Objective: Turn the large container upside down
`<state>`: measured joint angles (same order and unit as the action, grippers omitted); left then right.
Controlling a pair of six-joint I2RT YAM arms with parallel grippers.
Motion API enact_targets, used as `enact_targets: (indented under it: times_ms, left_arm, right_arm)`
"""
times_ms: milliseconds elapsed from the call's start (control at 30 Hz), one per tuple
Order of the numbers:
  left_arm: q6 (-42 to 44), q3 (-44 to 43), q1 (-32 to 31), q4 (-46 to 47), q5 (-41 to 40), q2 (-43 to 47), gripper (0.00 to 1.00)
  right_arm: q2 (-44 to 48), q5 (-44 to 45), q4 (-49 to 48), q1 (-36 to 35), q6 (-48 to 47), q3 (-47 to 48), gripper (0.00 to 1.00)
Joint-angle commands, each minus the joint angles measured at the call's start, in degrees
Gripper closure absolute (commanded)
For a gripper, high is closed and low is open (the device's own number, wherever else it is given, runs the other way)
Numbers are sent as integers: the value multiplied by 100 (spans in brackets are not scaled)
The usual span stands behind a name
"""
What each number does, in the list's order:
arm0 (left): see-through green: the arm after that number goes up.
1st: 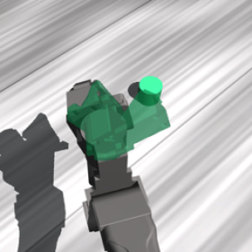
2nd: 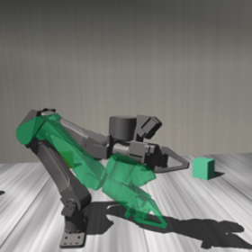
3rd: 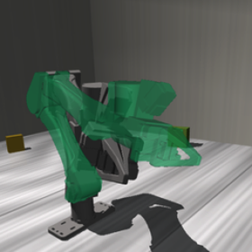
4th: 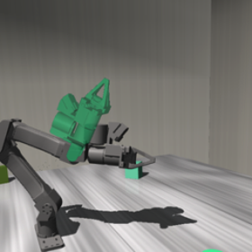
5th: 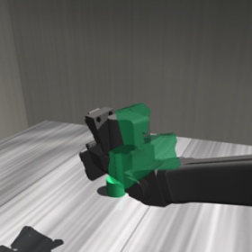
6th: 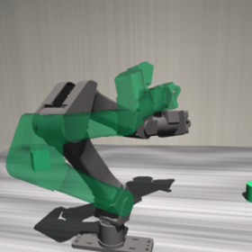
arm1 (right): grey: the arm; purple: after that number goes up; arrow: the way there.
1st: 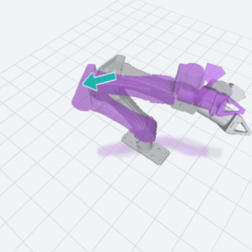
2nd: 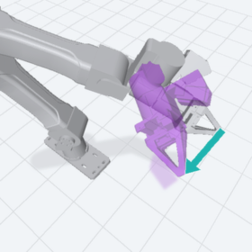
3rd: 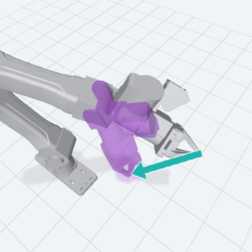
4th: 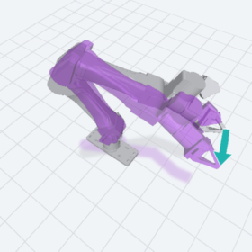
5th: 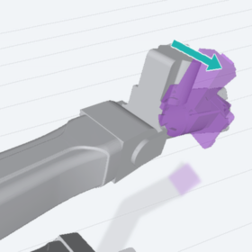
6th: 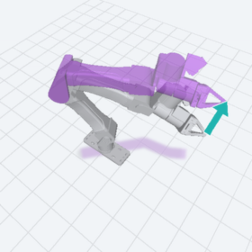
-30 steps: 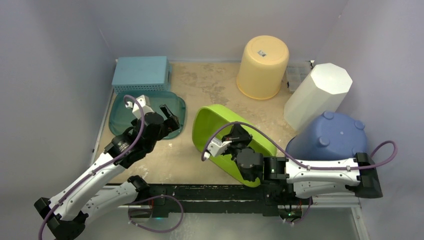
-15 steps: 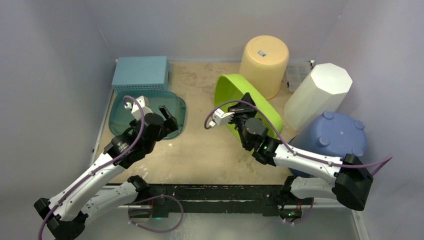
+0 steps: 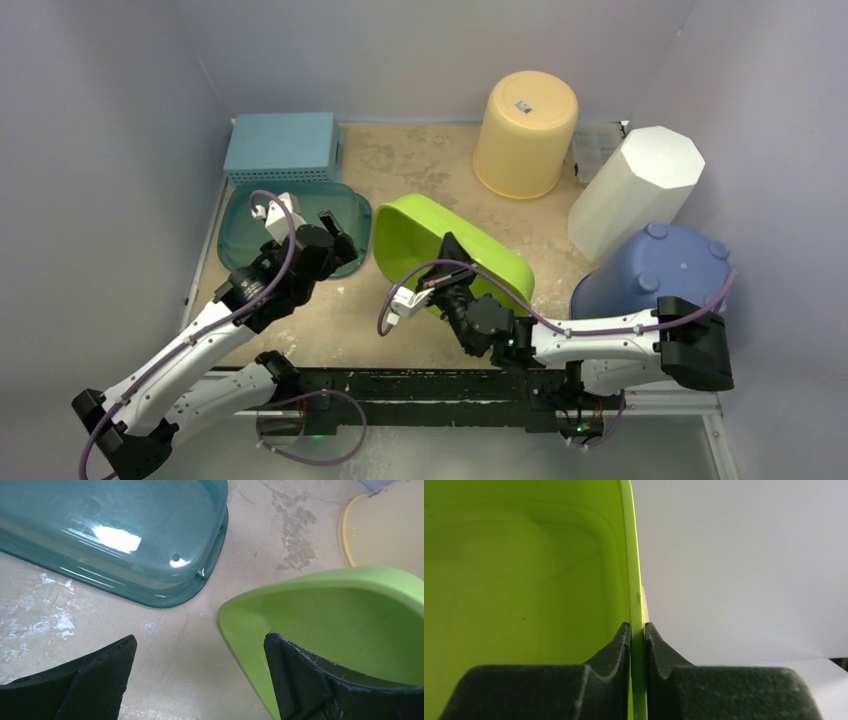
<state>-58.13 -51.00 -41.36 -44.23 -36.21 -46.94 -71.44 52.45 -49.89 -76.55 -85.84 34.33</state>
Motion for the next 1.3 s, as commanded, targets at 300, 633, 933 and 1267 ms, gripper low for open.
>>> enact_targets:
  times_ms: [300,633,933,1267]
  left_arm:
    - [-17,-59,123,329,60,-192,1]
    - [-89,96,139,303,219,136,1]
    - [-88,104,137,323,279,80,1]
    - [12,-213,146,64,7,159,1]
  right_arm:
    - [-823,835,2107,-1296,3275,374,100]
    - [-626,1020,2160,-1428,3277,222,100]
    - [-376,948,1648,-1112,2655,142,100]
    - [526,-489,426,1604,2,295,100]
